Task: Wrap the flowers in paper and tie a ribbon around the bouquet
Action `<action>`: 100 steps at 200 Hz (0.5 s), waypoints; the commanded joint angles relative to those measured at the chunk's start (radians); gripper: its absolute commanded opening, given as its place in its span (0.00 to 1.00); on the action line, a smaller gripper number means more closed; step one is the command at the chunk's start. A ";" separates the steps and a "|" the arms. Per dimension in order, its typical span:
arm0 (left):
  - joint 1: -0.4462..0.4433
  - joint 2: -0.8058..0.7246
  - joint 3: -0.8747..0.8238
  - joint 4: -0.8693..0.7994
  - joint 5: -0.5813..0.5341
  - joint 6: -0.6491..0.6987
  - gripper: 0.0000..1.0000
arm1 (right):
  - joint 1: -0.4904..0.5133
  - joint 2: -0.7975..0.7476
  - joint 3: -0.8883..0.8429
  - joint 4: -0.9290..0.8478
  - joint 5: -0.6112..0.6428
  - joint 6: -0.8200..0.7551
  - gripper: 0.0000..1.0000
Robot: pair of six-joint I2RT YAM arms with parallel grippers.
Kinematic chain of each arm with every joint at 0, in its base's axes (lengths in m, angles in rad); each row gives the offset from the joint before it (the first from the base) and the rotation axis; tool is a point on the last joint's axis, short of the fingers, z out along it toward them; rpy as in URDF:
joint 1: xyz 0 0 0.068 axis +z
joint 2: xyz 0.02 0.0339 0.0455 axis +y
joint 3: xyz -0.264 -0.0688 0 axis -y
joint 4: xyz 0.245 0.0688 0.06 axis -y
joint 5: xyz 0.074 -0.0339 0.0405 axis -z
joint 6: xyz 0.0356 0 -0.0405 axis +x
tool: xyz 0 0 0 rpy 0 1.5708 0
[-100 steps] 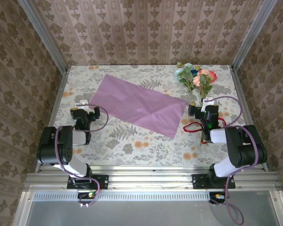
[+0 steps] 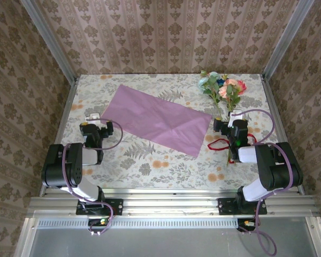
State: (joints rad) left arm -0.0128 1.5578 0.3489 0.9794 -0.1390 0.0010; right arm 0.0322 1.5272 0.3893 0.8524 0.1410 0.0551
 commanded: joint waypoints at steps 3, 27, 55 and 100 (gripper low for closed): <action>-0.008 -0.008 0.008 -0.003 -0.016 0.013 1.00 | -0.004 0.002 0.015 0.010 -0.010 -0.013 1.00; -0.010 -0.008 0.013 -0.010 -0.019 0.014 1.00 | -0.004 0.003 0.014 0.010 -0.010 -0.014 1.00; -0.010 -0.008 0.013 -0.010 -0.019 0.014 1.00 | -0.005 0.002 0.015 0.008 -0.011 -0.012 1.00; -0.071 -0.071 -0.052 0.079 -0.115 0.072 1.00 | 0.026 -0.158 0.048 -0.165 0.078 -0.023 1.00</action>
State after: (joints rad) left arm -0.0284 1.5513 0.3355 0.9924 -0.1745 0.0029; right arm 0.0345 1.5085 0.3897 0.8253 0.1440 0.0544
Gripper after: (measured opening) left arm 0.997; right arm 0.999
